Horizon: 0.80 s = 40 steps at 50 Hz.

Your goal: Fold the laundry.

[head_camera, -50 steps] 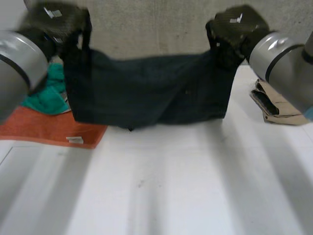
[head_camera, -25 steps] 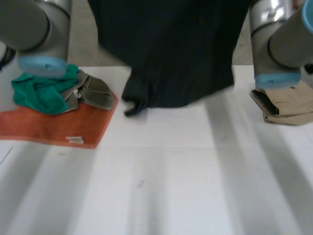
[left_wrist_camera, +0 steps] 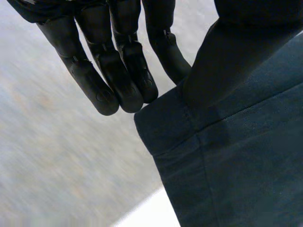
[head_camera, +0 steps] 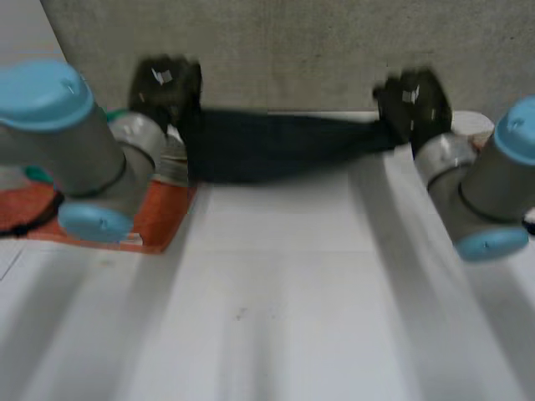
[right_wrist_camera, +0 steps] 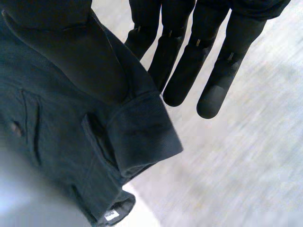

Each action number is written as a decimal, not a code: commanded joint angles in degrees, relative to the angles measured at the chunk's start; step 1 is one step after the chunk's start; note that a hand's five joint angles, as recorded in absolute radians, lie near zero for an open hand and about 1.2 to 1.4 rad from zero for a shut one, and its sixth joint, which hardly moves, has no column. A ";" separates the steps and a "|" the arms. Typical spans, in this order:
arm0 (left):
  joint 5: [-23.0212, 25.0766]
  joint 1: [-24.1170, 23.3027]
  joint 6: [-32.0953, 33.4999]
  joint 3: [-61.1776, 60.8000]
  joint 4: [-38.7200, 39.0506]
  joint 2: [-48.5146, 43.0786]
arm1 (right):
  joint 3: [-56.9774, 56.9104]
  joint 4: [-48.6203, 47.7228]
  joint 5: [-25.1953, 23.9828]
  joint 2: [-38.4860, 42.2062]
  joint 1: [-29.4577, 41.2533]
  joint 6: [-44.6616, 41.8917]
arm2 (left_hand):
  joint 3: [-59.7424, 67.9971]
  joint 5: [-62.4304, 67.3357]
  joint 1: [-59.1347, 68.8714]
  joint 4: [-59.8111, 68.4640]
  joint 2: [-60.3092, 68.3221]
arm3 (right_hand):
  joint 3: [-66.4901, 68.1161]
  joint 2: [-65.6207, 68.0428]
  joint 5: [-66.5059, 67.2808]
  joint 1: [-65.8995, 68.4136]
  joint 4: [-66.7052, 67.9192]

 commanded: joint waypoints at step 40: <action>-6.23 -10.23 19.27 16.48 -36.95 -7.00 | 4.99 35.04 -3.20 -7.33 -9.44 -14.50 | 11.88 13.10 12.94 11.58 11.42 | 11.90 12.37 11.64 14.63 11.30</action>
